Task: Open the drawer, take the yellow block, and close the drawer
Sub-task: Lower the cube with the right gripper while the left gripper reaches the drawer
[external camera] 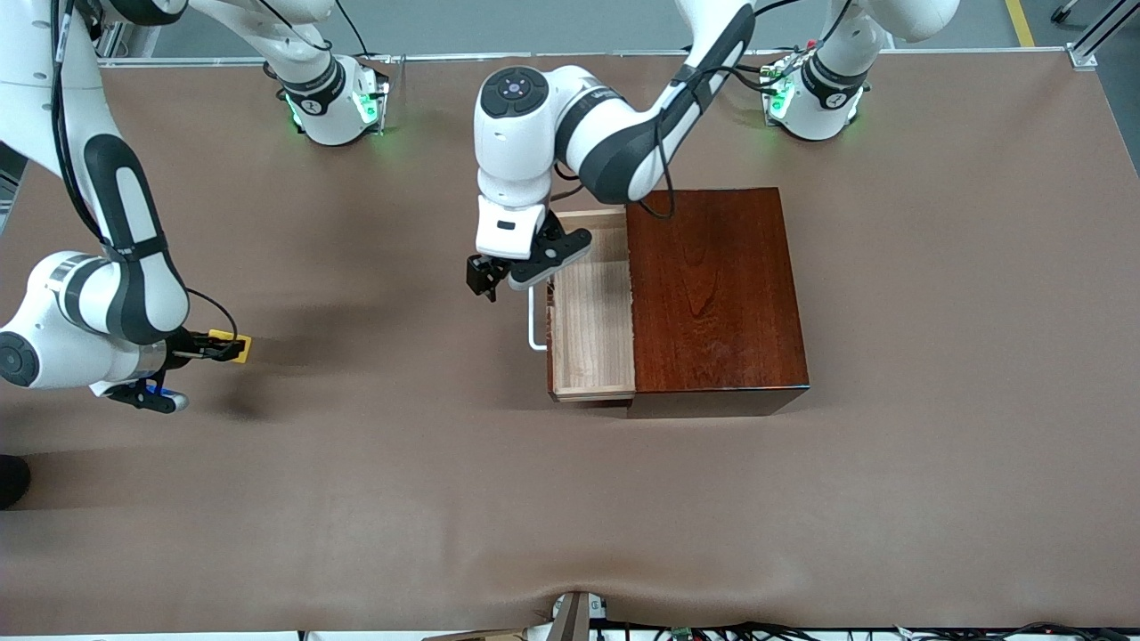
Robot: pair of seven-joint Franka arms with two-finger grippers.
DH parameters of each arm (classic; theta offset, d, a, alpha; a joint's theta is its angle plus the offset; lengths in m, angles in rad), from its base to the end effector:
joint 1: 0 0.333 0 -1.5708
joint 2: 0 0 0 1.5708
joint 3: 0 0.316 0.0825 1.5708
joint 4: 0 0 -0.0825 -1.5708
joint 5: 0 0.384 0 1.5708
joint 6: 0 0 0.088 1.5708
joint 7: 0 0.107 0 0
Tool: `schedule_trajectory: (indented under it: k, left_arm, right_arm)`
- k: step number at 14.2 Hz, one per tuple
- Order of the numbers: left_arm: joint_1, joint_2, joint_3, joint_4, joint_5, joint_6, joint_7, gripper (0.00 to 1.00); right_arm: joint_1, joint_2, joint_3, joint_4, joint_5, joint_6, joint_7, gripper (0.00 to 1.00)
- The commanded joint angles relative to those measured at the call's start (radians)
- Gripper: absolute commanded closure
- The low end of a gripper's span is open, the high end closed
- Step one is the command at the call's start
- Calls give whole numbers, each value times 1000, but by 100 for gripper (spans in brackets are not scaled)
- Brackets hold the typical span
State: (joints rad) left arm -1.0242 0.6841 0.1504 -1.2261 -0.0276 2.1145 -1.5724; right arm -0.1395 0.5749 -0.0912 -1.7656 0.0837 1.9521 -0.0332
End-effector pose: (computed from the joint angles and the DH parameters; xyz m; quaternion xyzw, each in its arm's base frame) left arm 0.4631 -0.6036 0.3926 0.9391 0.3253 0.0669 0.0879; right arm 0.6012 -0.1323 0.2142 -0.9745 0.1170 0.1884 0.0345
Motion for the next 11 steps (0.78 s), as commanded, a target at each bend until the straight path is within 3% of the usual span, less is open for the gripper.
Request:
schedule_trajectory:
  k: [1, 3, 5, 8, 9, 10, 11]
  left_arm:
    - [-31, 44, 18, 34, 15, 44, -107, 0]
    - [-34, 49, 11, 34, 15, 82, -162, 0]
    - [-43, 80, 8, 36, 14, 149, -236, 0]
    - [-48, 97, 9, 34, 14, 177, -285, 0]
    - [-48, 113, 12, 33, 15, 176, -314, 0]
    - [-48, 120, 17, 28, 18, 174, -349, 0]
    - [-47, 124, 20, 28, 18, 174, -365, 0]
  right_arm:
    - [-28, 19, 21, 1, -19, 10, -19, 100]
    - [-23, 20, 21, 1, -21, 11, -33, 97]
    - [-28, 25, 21, 1, -22, 37, -82, 85]
    - [-48, 43, 21, 3, -22, 54, -117, 80]
    - [-48, 43, 21, 5, -21, 54, -116, 68]
    - [-49, 48, 21, 8, -15, 54, -105, 46]
    - [-49, 49, 22, 11, -7, 51, -100, 30]
